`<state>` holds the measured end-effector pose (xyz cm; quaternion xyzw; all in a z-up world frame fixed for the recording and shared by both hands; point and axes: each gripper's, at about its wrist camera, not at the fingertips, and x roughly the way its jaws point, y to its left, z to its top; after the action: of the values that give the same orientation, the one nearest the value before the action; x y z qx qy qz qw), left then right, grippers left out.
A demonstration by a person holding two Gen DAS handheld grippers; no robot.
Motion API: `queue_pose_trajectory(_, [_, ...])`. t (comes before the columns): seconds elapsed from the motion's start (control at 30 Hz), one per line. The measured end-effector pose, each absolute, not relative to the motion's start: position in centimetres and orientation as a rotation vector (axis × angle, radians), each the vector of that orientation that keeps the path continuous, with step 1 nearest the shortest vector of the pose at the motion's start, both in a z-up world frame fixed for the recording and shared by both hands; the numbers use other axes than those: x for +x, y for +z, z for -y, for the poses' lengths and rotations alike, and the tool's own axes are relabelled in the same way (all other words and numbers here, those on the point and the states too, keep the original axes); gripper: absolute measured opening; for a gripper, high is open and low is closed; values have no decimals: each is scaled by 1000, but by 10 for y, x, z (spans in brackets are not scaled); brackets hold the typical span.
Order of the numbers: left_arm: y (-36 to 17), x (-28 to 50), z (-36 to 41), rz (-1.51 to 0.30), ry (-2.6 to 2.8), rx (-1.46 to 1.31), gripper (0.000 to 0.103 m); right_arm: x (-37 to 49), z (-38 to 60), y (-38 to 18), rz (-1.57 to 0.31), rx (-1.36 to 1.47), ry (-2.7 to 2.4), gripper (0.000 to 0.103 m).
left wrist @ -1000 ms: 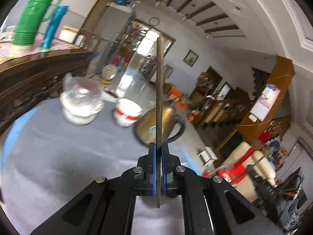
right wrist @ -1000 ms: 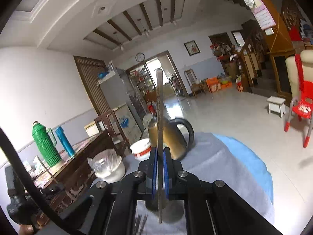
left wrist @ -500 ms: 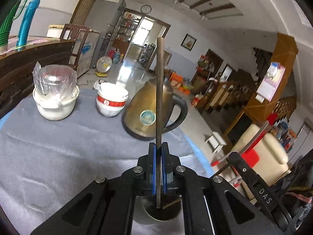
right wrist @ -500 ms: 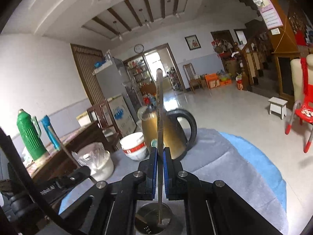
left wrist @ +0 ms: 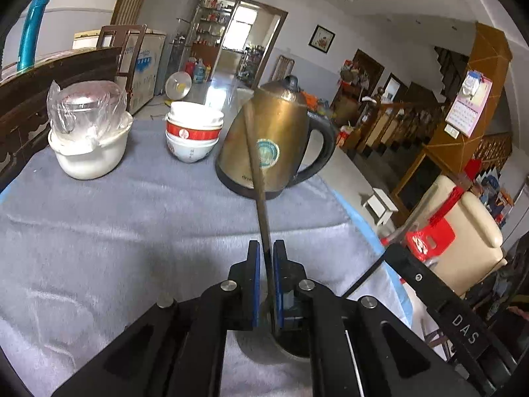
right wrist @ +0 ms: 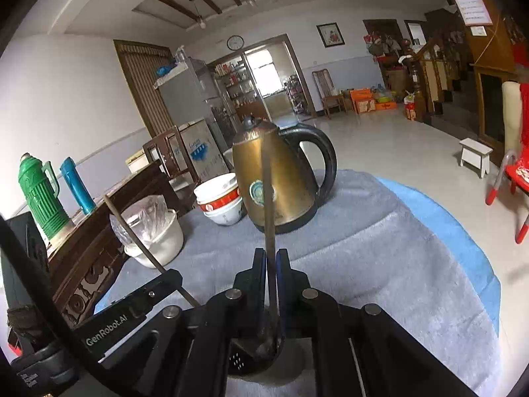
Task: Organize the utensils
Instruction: 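Open both grippers to drop the chopsticks into the grey holder, then move the right gripper back to the row and grasp another chopstick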
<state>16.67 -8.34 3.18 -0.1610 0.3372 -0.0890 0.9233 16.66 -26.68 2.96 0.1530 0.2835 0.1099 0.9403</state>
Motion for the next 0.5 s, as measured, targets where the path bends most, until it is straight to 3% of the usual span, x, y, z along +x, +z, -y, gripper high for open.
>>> queue_pose_trajectory(0.03, [31,166,83,-701,-180,-334,12,166,267,29,-588,309,225,9])
queue_pose_trajectory(0.13, [36,157,75,-707,-172,-353,44,162,269,29,-612,300,210,9])
queue_pose_trajectory(0.17, [40,152,71,-695,-167,-357,49,160,270,31,-612,302,206,9])
queue_pose_trajectory(0.33, [53,110,44,-655,-148,-355,54,131,282,41,-601,325,174,9])
queue_pose_trajectory(0.4, [51,89,26,-647,-126,-363,60,115,287,41,-613,338,172,9])
queue_pose_trajectory(0.5, [38,58,-1,-678,-64,-348,70,91,288,28,-659,353,179,22])
